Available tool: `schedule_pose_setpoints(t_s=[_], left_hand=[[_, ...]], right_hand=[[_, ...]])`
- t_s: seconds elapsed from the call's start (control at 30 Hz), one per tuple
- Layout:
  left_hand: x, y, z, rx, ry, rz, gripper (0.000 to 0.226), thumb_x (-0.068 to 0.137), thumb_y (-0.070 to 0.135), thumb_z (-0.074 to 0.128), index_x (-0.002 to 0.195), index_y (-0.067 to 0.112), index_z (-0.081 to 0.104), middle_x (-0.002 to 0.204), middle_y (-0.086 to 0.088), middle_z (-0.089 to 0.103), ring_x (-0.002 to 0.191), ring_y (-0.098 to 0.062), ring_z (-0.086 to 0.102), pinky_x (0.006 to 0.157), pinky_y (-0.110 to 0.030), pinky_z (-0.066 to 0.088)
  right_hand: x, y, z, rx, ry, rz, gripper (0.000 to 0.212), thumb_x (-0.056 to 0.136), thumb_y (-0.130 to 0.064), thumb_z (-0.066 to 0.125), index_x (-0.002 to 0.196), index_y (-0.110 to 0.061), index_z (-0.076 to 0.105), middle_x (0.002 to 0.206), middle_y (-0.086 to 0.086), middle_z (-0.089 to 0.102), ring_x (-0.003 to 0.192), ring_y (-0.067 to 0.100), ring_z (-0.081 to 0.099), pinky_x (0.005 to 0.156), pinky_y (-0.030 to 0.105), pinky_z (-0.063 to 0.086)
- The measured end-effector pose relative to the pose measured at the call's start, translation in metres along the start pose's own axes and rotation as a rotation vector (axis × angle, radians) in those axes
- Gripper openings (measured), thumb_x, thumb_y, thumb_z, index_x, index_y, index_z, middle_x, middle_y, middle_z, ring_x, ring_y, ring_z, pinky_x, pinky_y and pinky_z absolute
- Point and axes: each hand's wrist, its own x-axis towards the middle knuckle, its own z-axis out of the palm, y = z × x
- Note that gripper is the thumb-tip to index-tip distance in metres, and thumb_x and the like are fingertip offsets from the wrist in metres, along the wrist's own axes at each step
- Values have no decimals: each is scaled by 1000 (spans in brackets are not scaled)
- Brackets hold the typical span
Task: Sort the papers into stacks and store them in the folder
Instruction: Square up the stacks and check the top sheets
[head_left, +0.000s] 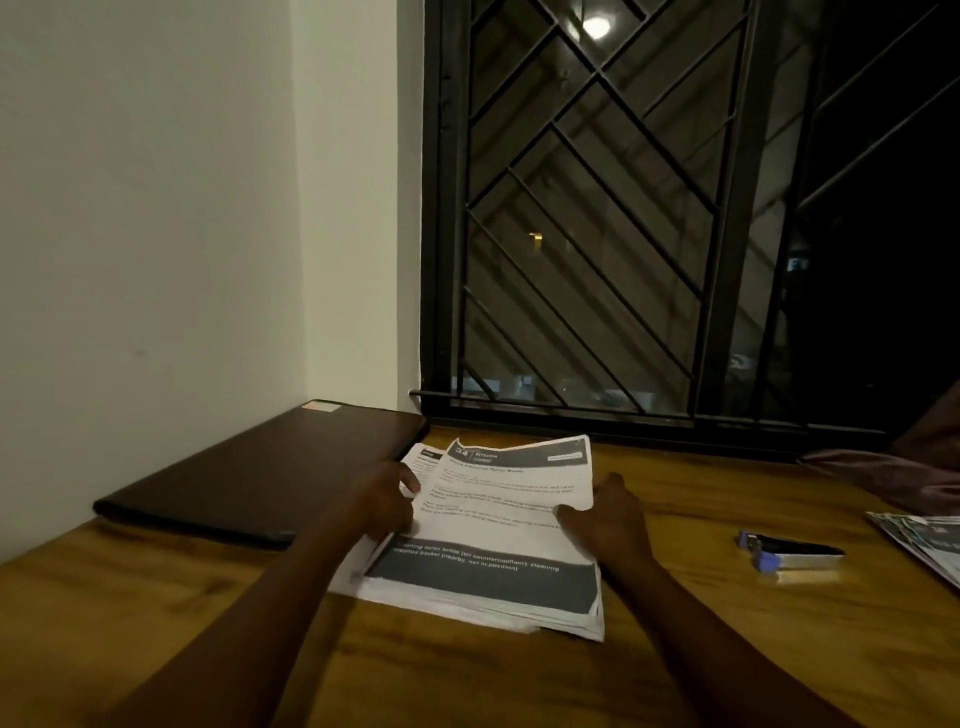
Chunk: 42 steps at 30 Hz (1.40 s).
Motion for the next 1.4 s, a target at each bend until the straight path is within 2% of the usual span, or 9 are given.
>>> schedule_pose_setpoints(t_s=[0.1, 0.23, 0.4, 0.57, 0.77, 0.97, 1.2, 1.3, 1.4], left_hand=[[0, 2, -2, 52, 40, 12, 51, 82, 5, 74, 127, 15, 52, 119, -12, 57, 88, -21, 57, 72, -30, 54], [-6, 14, -4, 195, 218, 120, 53, 79, 24, 80, 126, 17, 55, 134, -8, 55, 115, -22, 53, 97, -29, 44], [-31, 61, 0, 207, 275, 261, 50, 91, 32, 66, 136, 17, 48, 134, -2, 57, 112, -15, 53, 82, -17, 31], [-35, 117, 47, 29, 141, 382, 48, 88, 21, 70, 132, 13, 51, 124, -11, 61, 108, -21, 58, 87, -28, 46], [-42, 202, 131, -255, -91, 443, 54, 83, 16, 75, 131, 14, 51, 101, -9, 62, 76, -14, 60, 57, -22, 50], [-61, 286, 213, -604, -425, 309, 46, 86, 10, 72, 127, 13, 50, 94, -10, 62, 70, -20, 60, 59, -34, 56], [-98, 335, 288, -704, -681, 189, 33, 86, 14, 73, 113, 18, 54, 113, -7, 61, 95, -22, 54, 87, -40, 44], [-104, 352, 302, -731, -674, 161, 9, 89, 8, 67, 91, 14, 60, 98, -8, 68, 84, -22, 61, 76, -33, 47], [-100, 361, 309, -784, -647, 132, 30, 87, 7, 68, 116, 5, 60, 106, -16, 70, 79, -27, 65, 59, -32, 52]], right_hand=[[1, 2, -1, 37, 7, 9, 44, 81, -18, 72, 115, -5, 47, 118, 10, 63, 102, 26, 63, 52, 20, 40], [2, 6, -7, 125, 32, 13, 40, 85, -14, 68, 116, -5, 46, 118, 12, 62, 100, 28, 64, 64, 31, 55], [-1, 8, -39, 214, 64, -25, 32, 85, -13, 67, 112, -15, 51, 106, 4, 60, 81, 12, 55, 58, 22, 47], [9, 20, -104, 155, 76, -107, 24, 82, -14, 69, 105, -16, 61, 105, 1, 63, 97, 17, 60, 84, 28, 48], [13, 73, -216, 67, 170, -13, 20, 79, -11, 71, 96, -18, 61, 94, 1, 63, 94, 19, 62, 87, 32, 48], [14, 138, -326, -101, 275, 96, 10, 82, -19, 69, 81, -13, 61, 79, 1, 62, 79, 19, 58, 67, 27, 42], [14, 218, -409, -506, 281, 404, 61, 84, -43, 65, 131, -8, 48, 131, 15, 55, 117, 32, 54, 98, 37, 43], [8, 237, -425, -549, 278, 555, 80, 84, -57, 59, 141, -8, 33, 143, 16, 43, 127, 34, 45, 106, 42, 37], [9, 247, -433, -559, 258, 607, 73, 87, -58, 55, 135, -5, 41, 136, 17, 49, 120, 33, 50, 100, 39, 42]])
